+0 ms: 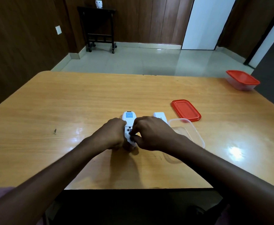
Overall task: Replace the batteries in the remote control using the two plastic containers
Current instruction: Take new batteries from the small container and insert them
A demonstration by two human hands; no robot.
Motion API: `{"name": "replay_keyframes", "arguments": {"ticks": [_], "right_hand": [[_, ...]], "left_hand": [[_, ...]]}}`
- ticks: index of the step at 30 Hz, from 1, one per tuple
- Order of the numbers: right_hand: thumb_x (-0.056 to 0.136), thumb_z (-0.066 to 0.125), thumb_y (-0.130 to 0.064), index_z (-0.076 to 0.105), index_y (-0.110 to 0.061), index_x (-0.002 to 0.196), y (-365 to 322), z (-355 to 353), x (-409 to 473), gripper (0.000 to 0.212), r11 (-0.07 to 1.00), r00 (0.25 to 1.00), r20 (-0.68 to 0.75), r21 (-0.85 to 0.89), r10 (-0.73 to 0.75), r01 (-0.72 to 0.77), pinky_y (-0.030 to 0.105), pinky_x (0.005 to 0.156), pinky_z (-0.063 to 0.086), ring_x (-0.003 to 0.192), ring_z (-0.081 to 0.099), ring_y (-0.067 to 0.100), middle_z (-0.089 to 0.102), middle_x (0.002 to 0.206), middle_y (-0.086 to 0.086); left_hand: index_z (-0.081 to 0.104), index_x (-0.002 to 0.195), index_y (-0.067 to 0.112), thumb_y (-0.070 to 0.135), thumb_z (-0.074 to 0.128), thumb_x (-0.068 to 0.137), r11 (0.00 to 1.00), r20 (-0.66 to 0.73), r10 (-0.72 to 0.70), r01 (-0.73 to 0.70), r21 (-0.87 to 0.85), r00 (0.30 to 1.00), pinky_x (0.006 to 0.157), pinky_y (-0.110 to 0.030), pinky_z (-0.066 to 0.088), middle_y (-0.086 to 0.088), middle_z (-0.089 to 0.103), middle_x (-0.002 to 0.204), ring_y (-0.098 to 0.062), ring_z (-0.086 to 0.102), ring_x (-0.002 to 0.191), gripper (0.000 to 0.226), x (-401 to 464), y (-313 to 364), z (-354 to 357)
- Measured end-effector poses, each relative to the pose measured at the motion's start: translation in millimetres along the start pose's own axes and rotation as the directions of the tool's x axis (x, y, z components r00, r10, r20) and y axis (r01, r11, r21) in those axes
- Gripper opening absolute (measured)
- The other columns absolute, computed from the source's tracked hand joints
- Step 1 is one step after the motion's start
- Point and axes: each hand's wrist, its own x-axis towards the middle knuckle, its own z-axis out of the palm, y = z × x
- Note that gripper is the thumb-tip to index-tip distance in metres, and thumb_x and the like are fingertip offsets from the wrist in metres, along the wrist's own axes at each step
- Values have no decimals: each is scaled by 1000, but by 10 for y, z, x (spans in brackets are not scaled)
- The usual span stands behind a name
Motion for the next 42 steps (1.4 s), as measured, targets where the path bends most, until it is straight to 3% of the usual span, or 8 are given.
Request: {"name": "replay_keyframes", "arguments": {"ticks": [10,13,17,22,26,32,37,42], "right_hand": [[85,59,-22,69,-17,69,-40,-179,101,19,968,964,183,123,193,-218,34,60,52,71,69,28,63,66,3],[81,57,-16,77,-29,103,75,-256,24,32,971,967,175,124,184,-207,32,68,53,81,69,16,74,77,-4],[78,68,-28,70,-26,116,221,-179,-30,38,979,976,90,-59,200,-195,31,69,47,99,67,21,75,99,-2],[82,63,-14,77,-18,101,173,-52,-49,24,987,976,160,-75,150,-140,39,75,60,91,68,24,76,92,7],[77,65,-15,76,-20,96,138,-91,-2,22,985,985,38,22,169,-170,36,79,56,90,67,24,77,87,2],[94,56,-10,69,-17,122,50,-64,54,32,911,980,-74,387,186,-143,18,45,52,54,71,22,73,106,0],[88,74,-13,73,-12,110,19,-58,89,23,910,980,-109,399,169,-112,26,73,53,75,68,8,79,97,1],[86,70,-4,82,-15,97,31,-81,102,19,911,979,-105,393,177,-123,8,68,46,67,62,-7,80,97,-1]], "left_hand": [[67,99,0,18,87,61,1000,-25,11,-10,10,1000,41,-26,39,-13,70,80,-28,63,53,46,1,-37,2],[65,101,5,20,89,61,1000,-23,18,-18,0,1000,45,-33,51,-13,72,96,-29,69,57,50,-12,-26,-5],[64,114,7,29,95,55,999,2,27,-27,-44,1000,53,-46,59,-8,70,107,-32,74,66,70,-63,-1,-42],[61,119,8,30,96,56,1000,8,26,-25,-17,1000,57,-45,59,-8,70,111,-31,74,72,76,-89,12,-50],[62,107,10,29,95,55,1000,-20,29,-29,13,999,59,-48,61,-8,68,110,-28,73,70,64,-63,-11,-30],[67,102,11,36,96,56,999,-13,40,-40,25,999,61,-38,58,-4,69,101,-17,62,57,60,-55,-9,-39],[66,106,9,35,95,59,999,-14,43,-43,-10,999,61,-33,51,-6,69,100,-13,56,57,61,-98,12,-61],[67,101,9,38,95,55,998,-34,58,-58,1,998,65,-40,55,-8,69,104,-17,57,58,61,-86,-4,-49]]}}
